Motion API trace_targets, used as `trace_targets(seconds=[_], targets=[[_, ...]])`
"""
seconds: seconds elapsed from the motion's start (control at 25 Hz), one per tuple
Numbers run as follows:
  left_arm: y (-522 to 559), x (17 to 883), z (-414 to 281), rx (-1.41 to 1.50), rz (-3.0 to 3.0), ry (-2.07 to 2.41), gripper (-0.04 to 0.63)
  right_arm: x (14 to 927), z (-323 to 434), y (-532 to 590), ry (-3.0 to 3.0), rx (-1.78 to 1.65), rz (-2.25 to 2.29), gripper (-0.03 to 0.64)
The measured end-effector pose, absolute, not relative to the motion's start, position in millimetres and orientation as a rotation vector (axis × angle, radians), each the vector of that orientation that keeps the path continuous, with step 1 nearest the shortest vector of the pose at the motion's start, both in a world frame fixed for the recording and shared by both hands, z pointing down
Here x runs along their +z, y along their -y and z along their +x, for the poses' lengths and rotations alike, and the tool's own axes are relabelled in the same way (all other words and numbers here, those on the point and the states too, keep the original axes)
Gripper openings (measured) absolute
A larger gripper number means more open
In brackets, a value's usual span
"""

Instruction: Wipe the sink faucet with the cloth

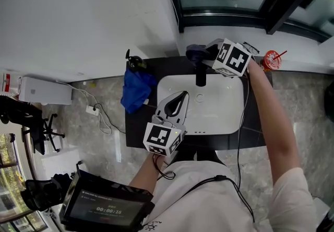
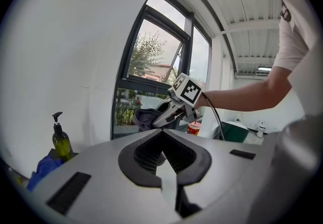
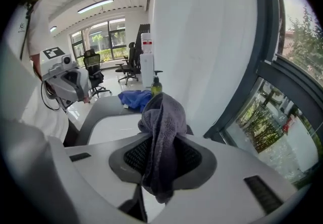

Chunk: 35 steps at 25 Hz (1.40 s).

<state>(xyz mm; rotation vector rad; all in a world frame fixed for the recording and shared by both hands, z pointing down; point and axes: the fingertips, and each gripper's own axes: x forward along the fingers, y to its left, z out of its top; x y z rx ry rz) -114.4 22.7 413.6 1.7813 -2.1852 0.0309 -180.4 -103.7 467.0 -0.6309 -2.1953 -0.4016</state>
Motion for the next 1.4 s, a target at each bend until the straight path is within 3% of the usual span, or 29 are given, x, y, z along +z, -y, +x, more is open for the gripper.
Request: trace_targets(seconds=[0.6, 1.08, 1.4], targets=[[-9, 409, -103, 0.041, 1.857, 2.133, -0.008, 473, -97, 37, 2.122, -0.111, -0.917, 0.098], [-16, 413, -107, 0.046, 1.822, 2.152, -0.008, 437, -180, 141, 2.404, -0.296, -0.439, 0.098], [-23, 413, -123, 0.041, 1.770, 2.182, -0.008, 457, -209, 139, 2.326, -0.354, -0.438, 0.098]])
